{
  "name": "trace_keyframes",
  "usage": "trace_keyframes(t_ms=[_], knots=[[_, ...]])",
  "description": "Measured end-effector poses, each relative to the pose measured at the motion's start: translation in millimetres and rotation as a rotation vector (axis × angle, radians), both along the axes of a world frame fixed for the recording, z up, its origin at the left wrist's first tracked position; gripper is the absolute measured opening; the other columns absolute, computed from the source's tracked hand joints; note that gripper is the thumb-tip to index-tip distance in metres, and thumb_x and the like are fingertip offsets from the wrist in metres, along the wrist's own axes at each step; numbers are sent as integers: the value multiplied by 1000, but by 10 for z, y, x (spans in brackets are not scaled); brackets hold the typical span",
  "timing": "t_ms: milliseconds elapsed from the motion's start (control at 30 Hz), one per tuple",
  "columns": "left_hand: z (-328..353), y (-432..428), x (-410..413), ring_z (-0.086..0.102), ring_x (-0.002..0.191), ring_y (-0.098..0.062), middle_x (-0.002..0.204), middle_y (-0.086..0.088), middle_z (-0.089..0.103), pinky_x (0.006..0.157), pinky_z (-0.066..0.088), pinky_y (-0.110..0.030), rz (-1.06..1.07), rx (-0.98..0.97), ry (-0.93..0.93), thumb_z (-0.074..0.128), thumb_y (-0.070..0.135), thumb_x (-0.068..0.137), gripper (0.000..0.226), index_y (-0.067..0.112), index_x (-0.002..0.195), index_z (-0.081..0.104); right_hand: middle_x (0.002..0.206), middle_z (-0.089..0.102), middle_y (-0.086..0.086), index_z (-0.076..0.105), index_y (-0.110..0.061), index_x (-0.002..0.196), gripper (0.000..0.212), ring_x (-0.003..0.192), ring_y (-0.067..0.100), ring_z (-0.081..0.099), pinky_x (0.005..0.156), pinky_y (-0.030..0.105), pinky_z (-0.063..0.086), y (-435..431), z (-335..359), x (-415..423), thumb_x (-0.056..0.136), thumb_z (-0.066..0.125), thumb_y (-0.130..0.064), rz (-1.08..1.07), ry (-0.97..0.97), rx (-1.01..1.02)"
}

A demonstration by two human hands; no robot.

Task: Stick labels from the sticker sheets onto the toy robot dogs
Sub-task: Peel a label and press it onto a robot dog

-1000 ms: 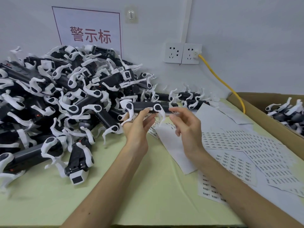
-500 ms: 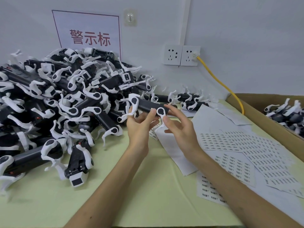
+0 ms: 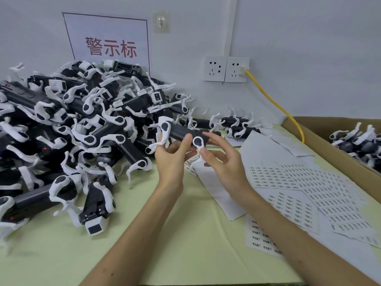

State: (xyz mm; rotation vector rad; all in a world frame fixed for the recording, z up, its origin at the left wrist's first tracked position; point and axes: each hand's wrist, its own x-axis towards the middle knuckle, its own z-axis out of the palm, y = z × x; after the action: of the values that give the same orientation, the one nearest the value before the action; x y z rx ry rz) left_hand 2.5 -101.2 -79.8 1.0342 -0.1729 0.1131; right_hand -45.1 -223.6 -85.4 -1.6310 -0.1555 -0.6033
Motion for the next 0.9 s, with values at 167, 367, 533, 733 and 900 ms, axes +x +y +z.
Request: trace_keyframes(t_ms=[167, 367, 533, 733, 900], knots=[[14, 1, -35, 70, 66, -13, 71, 2, 71, 66, 57, -21, 9, 9, -23, 69, 16, 99, 38, 3, 133, 57, 116, 68, -17, 66, -33, 127, 39, 100, 15, 73, 90, 41, 60, 20, -3, 0, 89, 75, -31, 4, 12, -4], [78, 19, -84, 70, 87, -21, 102, -16, 70, 72, 57, -25, -106, 40, -57, 67, 15, 100, 12, 11, 109, 61, 119, 70, -4, 66, -25, 126, 38, 100, 20, 73, 88, 39, 59, -18, 5, -9, 90, 77, -18, 11, -14, 21], [57, 32, -65, 74, 88, -26, 100, -17, 75, 71, 59, -27, -73, 59, -66, 69, 11, 98, 10, 13, 106, 64, 120, 67, -2, 64, -22, 127, 40, 101, 17, 72, 84, 36, 60, -10, 15, -14, 88, 76, -25, 48, 39, 46], [11, 22, -47, 73, 70, -16, 82, 1, 77, 67, 60, -27, -81, 23, 8, 69, 11, 98, 22, 23, 116, 63, 115, 72, 2, 70, -24, 121, 26, 96, 9, 72, 77, 32, 60, -80, 66, 33, 95, 70, -28, 31, 221, 85], [-27, 29, -24, 75, 67, -11, 88, -3, 76, 63, 60, -22, -188, 289, 89, 57, -4, 101, 65, 16, 159, 35, 90, 78, 8, 74, -15, 104, 25, 76, 22, 74, 64, 28, 59, -296, 132, 78, 95, 68, -37, 31, 510, 442]])
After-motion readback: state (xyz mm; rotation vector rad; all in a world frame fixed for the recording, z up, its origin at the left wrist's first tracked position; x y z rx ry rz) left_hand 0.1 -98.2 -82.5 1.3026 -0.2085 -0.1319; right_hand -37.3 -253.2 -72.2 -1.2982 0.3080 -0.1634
